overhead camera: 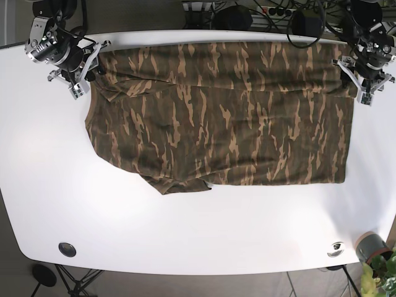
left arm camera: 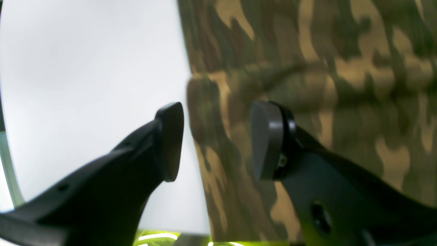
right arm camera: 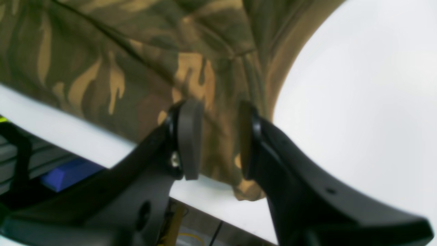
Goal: Fold the T-shirt properly
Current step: 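Release the right gripper and move it along the shirt's side toward the hem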
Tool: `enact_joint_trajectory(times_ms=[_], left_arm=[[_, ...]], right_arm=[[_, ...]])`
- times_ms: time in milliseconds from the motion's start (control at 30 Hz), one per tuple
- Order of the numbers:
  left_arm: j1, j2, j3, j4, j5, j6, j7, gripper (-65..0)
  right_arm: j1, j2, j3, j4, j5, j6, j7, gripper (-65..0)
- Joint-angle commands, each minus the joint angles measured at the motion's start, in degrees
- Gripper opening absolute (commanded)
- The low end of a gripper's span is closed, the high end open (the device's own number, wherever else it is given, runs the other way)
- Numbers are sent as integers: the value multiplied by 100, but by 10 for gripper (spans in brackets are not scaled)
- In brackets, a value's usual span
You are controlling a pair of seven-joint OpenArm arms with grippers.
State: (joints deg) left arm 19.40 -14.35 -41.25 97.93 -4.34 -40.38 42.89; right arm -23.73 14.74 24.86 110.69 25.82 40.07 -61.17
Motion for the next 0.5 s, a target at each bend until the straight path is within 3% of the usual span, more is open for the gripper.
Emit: enact_joint_trajectory(times_ms=[0, 200, 467], left_arm=[[-195, -108, -46, 75, -19, 38, -65, -353], [-379, -108, 104, -127, -19, 38, -48, -356], [-379, -99, 569, -118, -19, 38, -48, -357]], right_arm=[[197, 25, 6, 73, 51, -7, 81, -471], [584, -222, 6, -32, 7, -7, 81, -471], [1076, -213, -161, -595, 7, -7, 73, -469]])
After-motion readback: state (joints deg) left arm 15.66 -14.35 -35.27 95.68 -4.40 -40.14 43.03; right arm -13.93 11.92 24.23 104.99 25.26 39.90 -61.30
